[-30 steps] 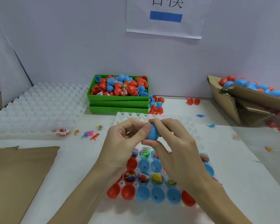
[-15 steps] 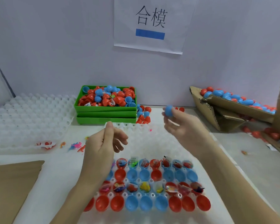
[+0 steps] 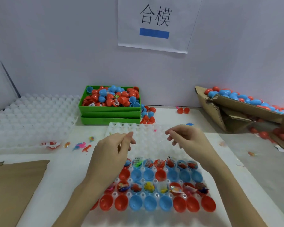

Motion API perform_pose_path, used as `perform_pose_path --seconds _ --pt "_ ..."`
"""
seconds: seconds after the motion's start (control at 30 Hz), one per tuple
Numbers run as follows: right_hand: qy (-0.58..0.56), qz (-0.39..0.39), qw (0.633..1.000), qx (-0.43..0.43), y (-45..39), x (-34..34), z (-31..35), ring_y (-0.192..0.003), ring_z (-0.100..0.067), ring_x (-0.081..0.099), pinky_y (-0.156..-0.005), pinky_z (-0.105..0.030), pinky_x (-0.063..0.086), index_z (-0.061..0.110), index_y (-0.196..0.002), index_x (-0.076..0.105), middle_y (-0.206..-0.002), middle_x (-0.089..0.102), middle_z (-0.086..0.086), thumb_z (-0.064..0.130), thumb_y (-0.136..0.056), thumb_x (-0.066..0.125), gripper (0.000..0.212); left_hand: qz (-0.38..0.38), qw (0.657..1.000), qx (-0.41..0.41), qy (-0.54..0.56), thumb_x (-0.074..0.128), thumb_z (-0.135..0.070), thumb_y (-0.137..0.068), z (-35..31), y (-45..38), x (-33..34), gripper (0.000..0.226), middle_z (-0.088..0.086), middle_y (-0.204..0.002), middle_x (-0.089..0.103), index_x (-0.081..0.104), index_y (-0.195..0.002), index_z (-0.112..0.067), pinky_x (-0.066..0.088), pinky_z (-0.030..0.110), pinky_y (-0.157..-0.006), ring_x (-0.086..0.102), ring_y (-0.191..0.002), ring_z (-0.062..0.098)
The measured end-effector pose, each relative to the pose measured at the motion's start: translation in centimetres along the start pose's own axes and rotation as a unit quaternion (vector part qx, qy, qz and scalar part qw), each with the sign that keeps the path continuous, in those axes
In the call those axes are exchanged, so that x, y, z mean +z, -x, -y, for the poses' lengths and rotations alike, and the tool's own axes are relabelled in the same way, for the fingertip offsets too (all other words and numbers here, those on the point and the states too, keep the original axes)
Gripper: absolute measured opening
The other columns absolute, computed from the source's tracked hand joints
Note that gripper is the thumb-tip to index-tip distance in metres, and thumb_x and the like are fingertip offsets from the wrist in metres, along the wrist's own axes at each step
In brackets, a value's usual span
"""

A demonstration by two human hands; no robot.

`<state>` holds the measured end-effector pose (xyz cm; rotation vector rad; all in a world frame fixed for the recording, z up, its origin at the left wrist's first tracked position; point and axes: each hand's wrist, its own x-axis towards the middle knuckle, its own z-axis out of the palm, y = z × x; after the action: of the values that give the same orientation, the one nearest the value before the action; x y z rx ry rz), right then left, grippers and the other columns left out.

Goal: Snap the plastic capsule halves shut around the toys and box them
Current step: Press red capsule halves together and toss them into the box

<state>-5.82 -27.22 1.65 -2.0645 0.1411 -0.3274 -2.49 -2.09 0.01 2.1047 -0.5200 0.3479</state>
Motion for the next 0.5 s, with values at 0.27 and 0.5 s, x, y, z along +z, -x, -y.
perform_pose_path --seconds 0.27,0.5 --pt "0.129 0.026 0.989 -0.070 1.1 2.1 0.3 -0.074 -0.002 0.068 -0.066 -0.012 0.053 0.028 -0.094 0.075 -0.076 0.072 0.016 0.020 -0.104 0.059 0.020 0.062 0.982 -0.030 -0.178 0.069 -0.028 -0.098 2.2 -1.4 -4.6 0.012 -0.021 -0.086 0.067 0.074 -0.089 -0.033 0.042 0.020 -0.064 0.059 -0.071 0.002" --pt "0.163 0.031 0.982 -0.091 1.5 2.7 0.5 -0.081 0.002 0.066 -0.071 -0.012 0.052 0.025 -0.096 0.075 -0.078 0.071 0.014 0.019 -0.104 0.059 0.018 0.213 0.958 -0.074 -0.179 0.075 -0.029 -0.095 3.6 -1.6 -5.9 0.010 -0.020 -0.092 0.069 0.074 -0.093 -0.039 0.042 0.013 -0.066 0.062 -0.078 0.001"
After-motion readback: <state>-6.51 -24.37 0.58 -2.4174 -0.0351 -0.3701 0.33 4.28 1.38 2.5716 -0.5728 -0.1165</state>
